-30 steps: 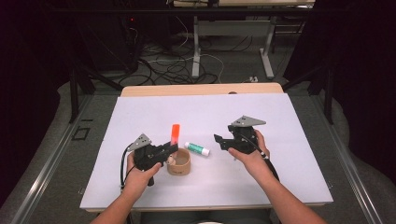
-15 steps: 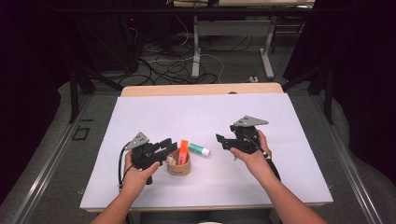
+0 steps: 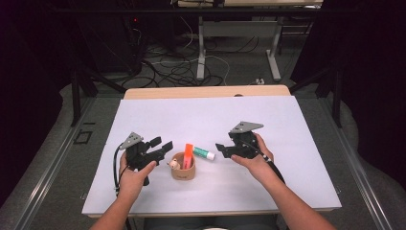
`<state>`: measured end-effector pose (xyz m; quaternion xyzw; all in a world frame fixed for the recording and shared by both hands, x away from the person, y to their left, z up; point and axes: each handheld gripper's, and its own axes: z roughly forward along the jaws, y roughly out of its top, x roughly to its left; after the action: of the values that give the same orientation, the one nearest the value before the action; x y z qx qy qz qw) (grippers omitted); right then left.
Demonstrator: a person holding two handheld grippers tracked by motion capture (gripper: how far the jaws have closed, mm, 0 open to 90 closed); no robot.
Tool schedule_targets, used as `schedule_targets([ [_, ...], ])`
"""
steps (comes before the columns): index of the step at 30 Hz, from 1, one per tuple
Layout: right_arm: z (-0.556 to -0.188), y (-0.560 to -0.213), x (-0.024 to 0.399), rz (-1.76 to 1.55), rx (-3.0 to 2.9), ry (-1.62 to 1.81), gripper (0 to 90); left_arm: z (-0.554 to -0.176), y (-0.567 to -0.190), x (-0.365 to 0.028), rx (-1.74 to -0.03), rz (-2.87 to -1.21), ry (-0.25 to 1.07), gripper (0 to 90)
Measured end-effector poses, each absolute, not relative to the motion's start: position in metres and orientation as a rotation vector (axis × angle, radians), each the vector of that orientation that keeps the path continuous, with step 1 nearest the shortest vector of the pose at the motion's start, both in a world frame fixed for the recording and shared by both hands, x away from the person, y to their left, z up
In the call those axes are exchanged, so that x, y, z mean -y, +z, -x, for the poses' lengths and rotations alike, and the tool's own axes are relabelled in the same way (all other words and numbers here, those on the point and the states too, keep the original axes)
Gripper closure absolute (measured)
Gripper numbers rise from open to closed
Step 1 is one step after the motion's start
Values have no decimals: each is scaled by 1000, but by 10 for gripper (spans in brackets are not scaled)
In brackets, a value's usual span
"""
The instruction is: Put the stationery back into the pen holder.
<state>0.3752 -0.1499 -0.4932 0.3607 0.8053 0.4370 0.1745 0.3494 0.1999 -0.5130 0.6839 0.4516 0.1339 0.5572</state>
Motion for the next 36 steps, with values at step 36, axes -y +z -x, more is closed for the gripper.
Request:
schedule_targets([
  [36,-399,-515,102,-822,-2629,908,426,-362,-523,-218,-1335,-1740,385,211],
])
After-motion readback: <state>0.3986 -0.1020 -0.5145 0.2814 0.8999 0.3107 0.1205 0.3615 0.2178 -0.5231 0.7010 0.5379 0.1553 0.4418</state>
